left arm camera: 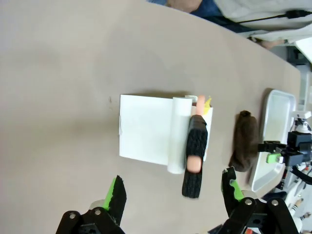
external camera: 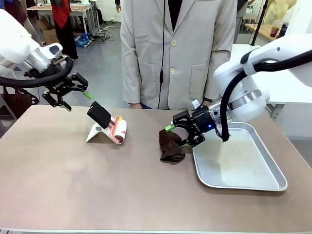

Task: Clean the surface of the table.
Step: Return the Lint Roller and towel to their original positions.

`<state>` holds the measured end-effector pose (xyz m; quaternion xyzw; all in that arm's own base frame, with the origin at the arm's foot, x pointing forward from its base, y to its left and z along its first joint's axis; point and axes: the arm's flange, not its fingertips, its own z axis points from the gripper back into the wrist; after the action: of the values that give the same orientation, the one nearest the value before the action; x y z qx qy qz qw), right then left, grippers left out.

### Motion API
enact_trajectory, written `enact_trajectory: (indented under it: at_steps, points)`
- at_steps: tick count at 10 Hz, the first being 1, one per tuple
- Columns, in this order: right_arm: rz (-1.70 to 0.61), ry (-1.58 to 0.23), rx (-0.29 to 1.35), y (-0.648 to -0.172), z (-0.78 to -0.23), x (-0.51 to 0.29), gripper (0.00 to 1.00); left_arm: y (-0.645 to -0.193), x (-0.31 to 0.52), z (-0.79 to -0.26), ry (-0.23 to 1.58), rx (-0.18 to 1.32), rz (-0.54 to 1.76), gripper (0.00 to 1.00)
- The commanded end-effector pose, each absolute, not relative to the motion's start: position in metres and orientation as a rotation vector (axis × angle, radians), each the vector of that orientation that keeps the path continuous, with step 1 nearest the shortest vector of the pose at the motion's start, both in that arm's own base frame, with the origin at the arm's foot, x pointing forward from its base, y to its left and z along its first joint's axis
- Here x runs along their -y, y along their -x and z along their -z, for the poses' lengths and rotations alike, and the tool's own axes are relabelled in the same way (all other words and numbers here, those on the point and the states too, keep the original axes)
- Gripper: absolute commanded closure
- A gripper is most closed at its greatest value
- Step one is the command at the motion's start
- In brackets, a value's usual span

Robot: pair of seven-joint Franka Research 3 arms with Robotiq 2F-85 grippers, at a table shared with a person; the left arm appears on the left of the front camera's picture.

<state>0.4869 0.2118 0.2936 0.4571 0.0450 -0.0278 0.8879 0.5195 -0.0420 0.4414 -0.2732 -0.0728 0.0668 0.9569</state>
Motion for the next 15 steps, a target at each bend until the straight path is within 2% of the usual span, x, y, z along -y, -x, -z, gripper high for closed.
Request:
enact_trajectory:
  at_steps: [1, 3, 5, 9, 10, 12, 15]
  points:
    - [0.071, -0.884, -0.108, -0.48, -0.325, -0.198, 0.0, -0.478, 0.016, -0.458, 0.689, 0.219, -0.102, 0.0]
    - [0.044, -0.913, -0.128, -0.467, -0.352, -0.178, 0.0, -0.44, -0.018, -0.471, 0.833, 0.267, -0.084, 0.0]
    - [-0.013, -1.016, -0.173, -0.446, -0.379, -0.151, 0.0, -0.399, -0.054, -0.47, 0.988, 0.284, -0.042, 0.0]
    - [-0.033, -1.242, -0.277, -0.42, -0.401, -0.068, 0.0, -0.322, -0.104, -0.438, 1.182, 0.354, -0.076, 0.0]
    - [-0.047, -1.331, -0.276, -0.414, -0.403, -0.044, 0.0, -0.318, -0.115, -0.425, 1.236, 0.325, -0.083, 0.0]
    - [0.076, -1.404, -0.226, -0.401, -0.394, -0.001, 0.0, -0.326, -0.132, -0.398, 1.377, 0.293, -0.119, 0.0]
    - [0.157, -1.531, -0.161, -0.385, -0.375, 0.045, 0.0, -0.358, -0.133, -0.39, 1.398, 0.248, -0.116, 0.0]
